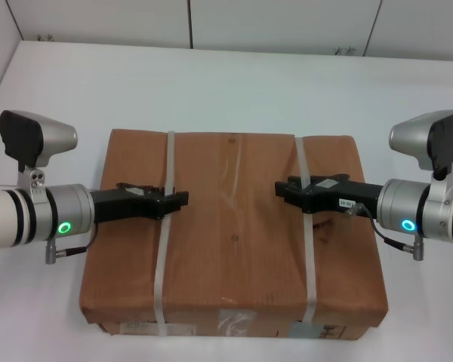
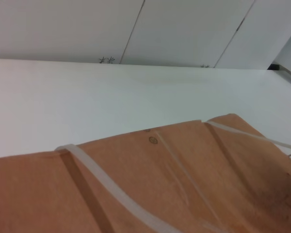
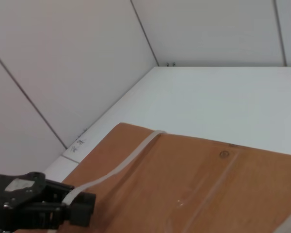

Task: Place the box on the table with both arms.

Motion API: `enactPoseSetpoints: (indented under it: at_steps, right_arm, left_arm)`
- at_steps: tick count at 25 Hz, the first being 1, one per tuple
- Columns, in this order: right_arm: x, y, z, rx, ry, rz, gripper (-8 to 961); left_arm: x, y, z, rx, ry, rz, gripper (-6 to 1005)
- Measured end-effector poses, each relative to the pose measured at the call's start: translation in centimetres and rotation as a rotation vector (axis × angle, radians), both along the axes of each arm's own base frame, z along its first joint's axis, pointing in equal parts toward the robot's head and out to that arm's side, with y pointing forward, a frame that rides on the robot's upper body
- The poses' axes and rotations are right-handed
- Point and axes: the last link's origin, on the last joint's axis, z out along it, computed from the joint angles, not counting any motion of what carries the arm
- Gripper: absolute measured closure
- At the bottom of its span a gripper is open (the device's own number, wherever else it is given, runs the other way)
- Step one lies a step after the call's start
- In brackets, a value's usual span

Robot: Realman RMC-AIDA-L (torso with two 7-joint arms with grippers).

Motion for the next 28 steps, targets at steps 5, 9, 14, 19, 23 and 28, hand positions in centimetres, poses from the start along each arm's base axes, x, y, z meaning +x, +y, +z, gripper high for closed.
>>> enactPoseSetpoints:
  at_steps: [5,9,14,19,23,28]
  right_arm:
    - [0.3,0.0,0.2,0.013,0.006,-0.017,540]
    - [0.7,-0.3,0.3,0.02,0.012,-0.033,425]
    - [0.8,-0.3,0.3,0.02,0.018,-0.035,315]
    - [0.8,-0.4,0.3,0.02,0.018,-0.035,193]
    - [0.8,-0.4,0.3,0.021,0.028,-0.043,80]
    - [1.5,-0.9,1.0,0.039,0.068,-0.062,78]
  left_arm:
    - [-0.1,-0.1,0.0,-0.003,0.002,0.001,637]
    - [-0.1,-0.1,0.0,-0.004,0.005,-0.004,502]
    - [-0.2,-0.1,0.1,-0.003,0.008,-0.004,365]
    - [-0.3,-0.1,0.2,-0.001,0.01,-0.003,249]
    - [-0.4,-0.2,0.3,0.0,0.007,-0.002,181]
    - [-0.4,-0.2,0.4,0.003,0.006,0.001,171]
